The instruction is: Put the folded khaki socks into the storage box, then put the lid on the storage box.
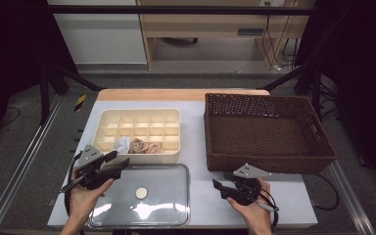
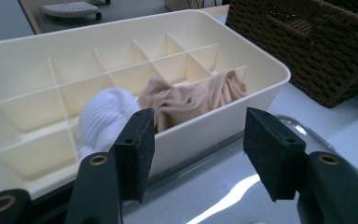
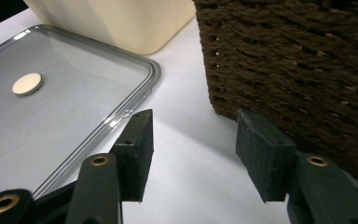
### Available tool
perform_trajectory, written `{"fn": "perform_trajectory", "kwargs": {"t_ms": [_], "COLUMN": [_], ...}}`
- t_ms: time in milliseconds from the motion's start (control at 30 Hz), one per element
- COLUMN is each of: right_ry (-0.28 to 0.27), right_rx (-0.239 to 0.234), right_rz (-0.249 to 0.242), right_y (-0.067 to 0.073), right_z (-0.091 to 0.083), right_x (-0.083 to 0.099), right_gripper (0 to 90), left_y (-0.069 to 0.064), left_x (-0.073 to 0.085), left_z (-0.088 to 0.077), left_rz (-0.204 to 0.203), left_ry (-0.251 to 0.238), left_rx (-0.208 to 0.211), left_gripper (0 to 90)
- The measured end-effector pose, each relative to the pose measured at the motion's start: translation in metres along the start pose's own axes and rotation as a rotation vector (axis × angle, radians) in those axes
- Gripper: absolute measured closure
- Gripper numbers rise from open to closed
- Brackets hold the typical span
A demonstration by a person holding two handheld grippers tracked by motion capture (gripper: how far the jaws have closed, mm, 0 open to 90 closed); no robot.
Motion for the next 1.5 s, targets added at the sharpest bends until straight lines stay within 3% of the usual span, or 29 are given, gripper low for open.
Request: {"fn": "perform_trajectory", "kwargs": {"t_ms": [100,133,433,633,767,1133,1500], "right_ry": [-0.005,-0.007,-0.020,-0.012,-0.005,-0.002,0.057], "right_rx": [-0.007,-0.013,-0.050,-0.078,-0.081,-0.097,-0.138], "right_rz": [-0.013,-0.012,-0.033,-0.029,-0.019,0.008,0.058], "right_y": [0.002,0.004,0.018,0.027,0.027,0.031,0.041], "right_z": [0.001,0.003,0.009,0.021,0.027,0.045,0.074], "right_x": [-0.001,-0.002,-0.012,-0.019,-0.019,-0.020,-0.016], "right_gripper": [45.1,44.7,44.3,44.5,44.7,46.1,48.7], "left_y": [0.015,0.023,0.040,0.060,0.067,0.068,0.063], "left_x": [0.012,0.020,0.053,0.068,0.072,0.074,0.081], "left_z": [-0.007,-0.010,-0.024,-0.027,-0.027,-0.021,-0.016], "left_rz": [-0.029,-0.057,-0.087,-0.126,-0.147,-0.120,-0.131], "left_ry": [0.009,0.020,0.085,0.132,0.141,0.166,0.265], "left_rx": [-0.009,-0.013,-0.046,-0.104,-0.111,-0.128,-0.113], "left_gripper": [41.7,41.1,38.9,38.9,39.9,46.3,49.0]}}
Point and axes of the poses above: each handheld gripper's, and its own axes: z roughly forward along the jaws, x roughly out of its underside, y roughly to its left, the point moved 5 cm from there along z, roughly forward along the jaws, and after that the axes turned 8 degrees about -z, right-handed, at the moved point
